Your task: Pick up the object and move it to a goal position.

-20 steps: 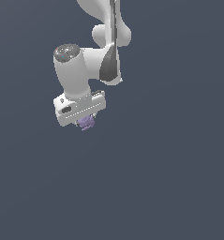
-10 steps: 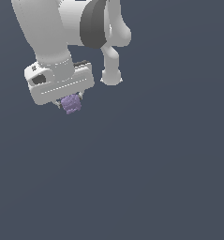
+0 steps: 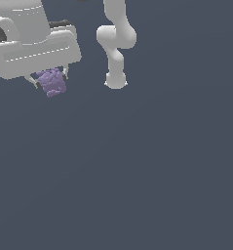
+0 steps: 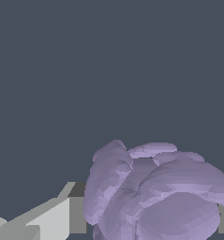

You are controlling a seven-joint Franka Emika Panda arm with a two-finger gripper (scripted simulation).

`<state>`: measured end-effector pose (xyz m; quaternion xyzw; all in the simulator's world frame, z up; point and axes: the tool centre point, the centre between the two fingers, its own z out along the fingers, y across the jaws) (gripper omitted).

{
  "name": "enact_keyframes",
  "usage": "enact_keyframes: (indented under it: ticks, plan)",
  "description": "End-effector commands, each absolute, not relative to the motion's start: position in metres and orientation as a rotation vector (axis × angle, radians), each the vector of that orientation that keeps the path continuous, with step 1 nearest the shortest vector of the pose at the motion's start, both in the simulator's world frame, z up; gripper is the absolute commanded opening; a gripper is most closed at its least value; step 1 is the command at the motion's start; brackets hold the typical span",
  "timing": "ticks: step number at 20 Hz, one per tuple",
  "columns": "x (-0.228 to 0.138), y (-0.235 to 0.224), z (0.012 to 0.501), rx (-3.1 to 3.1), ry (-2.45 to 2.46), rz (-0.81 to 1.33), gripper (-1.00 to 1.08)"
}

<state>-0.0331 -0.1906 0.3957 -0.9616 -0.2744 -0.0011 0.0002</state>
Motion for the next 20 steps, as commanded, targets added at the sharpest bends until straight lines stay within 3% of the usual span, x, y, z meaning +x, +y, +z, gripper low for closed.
enact_keyframes:
  ticks: [1, 10, 20]
  plan:
    - [-0.033, -0.198, 0.417, -3.020, -0.862, -0.001, -1.00]
    - [-0.031, -0.216, 0.463, -3.021, -0.862, -0.001, -1.00]
    - [-0.029, -0.221, 0.478, -3.021, -0.862, 0.000, -1.00]
